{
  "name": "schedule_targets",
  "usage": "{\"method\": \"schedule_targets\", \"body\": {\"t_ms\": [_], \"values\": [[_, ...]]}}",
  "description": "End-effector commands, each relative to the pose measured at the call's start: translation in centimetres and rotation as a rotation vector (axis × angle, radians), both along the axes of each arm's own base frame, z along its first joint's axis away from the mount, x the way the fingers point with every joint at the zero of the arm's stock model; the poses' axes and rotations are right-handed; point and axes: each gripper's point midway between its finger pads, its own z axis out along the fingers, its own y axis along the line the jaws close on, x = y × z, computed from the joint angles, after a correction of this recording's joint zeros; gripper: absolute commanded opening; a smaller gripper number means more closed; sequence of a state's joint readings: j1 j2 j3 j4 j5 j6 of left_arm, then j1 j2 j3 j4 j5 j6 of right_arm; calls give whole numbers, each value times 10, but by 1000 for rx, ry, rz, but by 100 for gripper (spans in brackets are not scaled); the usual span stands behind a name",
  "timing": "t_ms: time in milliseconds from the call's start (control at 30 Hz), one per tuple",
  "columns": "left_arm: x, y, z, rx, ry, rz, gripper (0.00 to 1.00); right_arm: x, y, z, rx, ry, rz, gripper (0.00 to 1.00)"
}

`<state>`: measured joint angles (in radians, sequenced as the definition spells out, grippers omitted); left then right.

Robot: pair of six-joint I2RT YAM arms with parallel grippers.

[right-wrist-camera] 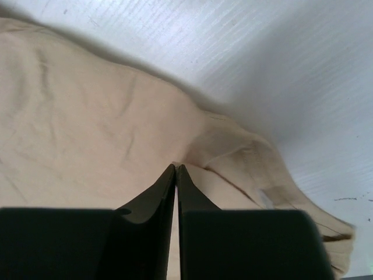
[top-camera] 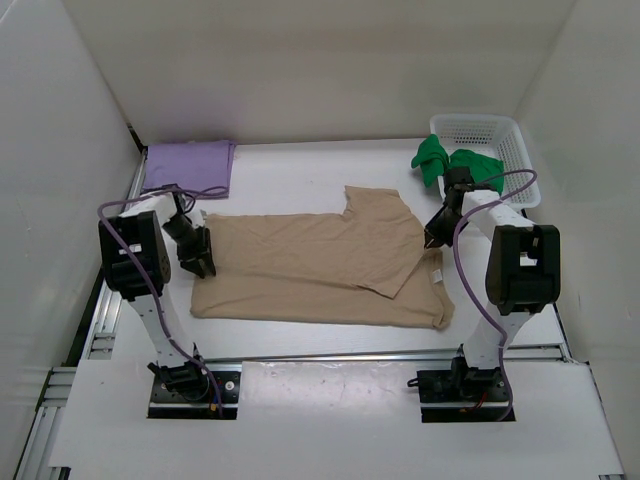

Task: Fold and stack the t-shirts
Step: Fold the flattened tshirt in 1/3 of the way

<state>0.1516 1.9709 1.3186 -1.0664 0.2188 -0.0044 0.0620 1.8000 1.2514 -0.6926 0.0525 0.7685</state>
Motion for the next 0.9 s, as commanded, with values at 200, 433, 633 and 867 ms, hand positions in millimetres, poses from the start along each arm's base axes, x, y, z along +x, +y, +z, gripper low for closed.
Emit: {"method": "schedule_targets", "body": {"t_ms": [200, 433, 633, 867], "values": [[39, 16, 65, 98, -242, -4, 70, -3, 21, 26, -5, -47, 141, 47], [53, -62, 138, 201, -492, -273, 100, -15, 45, 64, -64, -132, 276, 62], [32, -198, 120, 300, -639, -689, 89, -72, 28, 63, -88, -100, 208, 55], [-4, -363, 109, 87, -759, -976, 70, -144, 33, 0, 95, 31, 126, 0]]}}
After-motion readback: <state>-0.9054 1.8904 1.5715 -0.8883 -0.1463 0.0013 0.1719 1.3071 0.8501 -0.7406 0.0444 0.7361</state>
